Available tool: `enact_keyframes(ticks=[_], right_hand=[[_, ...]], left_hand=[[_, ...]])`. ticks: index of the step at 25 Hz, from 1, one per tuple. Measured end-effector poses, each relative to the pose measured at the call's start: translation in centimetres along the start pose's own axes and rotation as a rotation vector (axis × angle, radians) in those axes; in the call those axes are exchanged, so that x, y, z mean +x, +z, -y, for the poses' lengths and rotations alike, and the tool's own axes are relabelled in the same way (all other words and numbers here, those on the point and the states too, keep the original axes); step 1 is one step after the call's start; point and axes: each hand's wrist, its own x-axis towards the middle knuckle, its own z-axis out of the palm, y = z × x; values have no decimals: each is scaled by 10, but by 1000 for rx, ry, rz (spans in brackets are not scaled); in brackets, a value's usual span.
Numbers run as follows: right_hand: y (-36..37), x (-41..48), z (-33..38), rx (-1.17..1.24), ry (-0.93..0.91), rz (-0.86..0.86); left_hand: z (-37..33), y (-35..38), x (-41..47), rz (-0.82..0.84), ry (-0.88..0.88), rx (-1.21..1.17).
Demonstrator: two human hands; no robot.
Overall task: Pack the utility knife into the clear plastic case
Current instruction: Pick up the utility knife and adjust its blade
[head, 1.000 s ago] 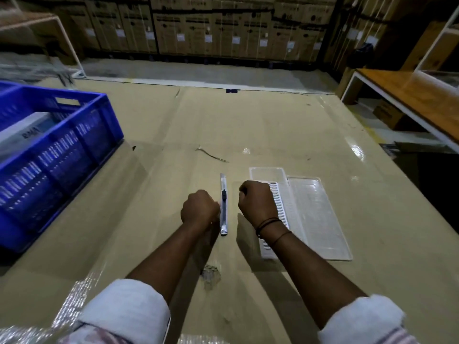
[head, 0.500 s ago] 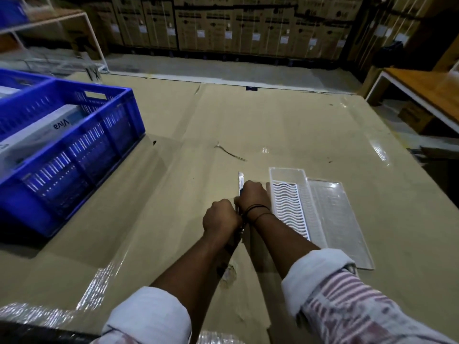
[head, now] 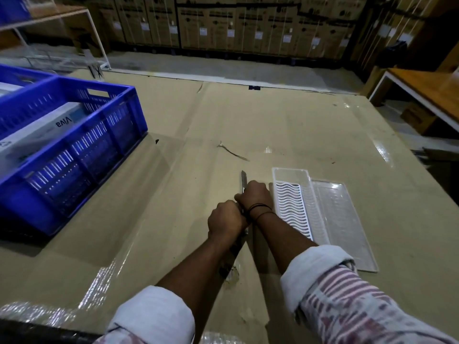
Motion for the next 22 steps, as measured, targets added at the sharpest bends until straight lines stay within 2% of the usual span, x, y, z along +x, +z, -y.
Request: enact_keyframes(ticks=[6,9,11,13,16,22], right_hand=[[-8,2,-8,135,55,-6],[-18,9,-7,248,132,14],[-26,17,-4,381,148,63],[-39,16,0,619,144,107],[-62,7,-1,898,111,112],[-95,-3,-22,1039,23,104]], left_hand=[[6,3,4,-5,-24,-220],[11,0,4,14,-30,-464],[13,-5,7,5,-21,-612],[13,-13,10,-9,8,-705],[4,-27,7,23,77,-797],[-27,-32,-13,121,268,-802]])
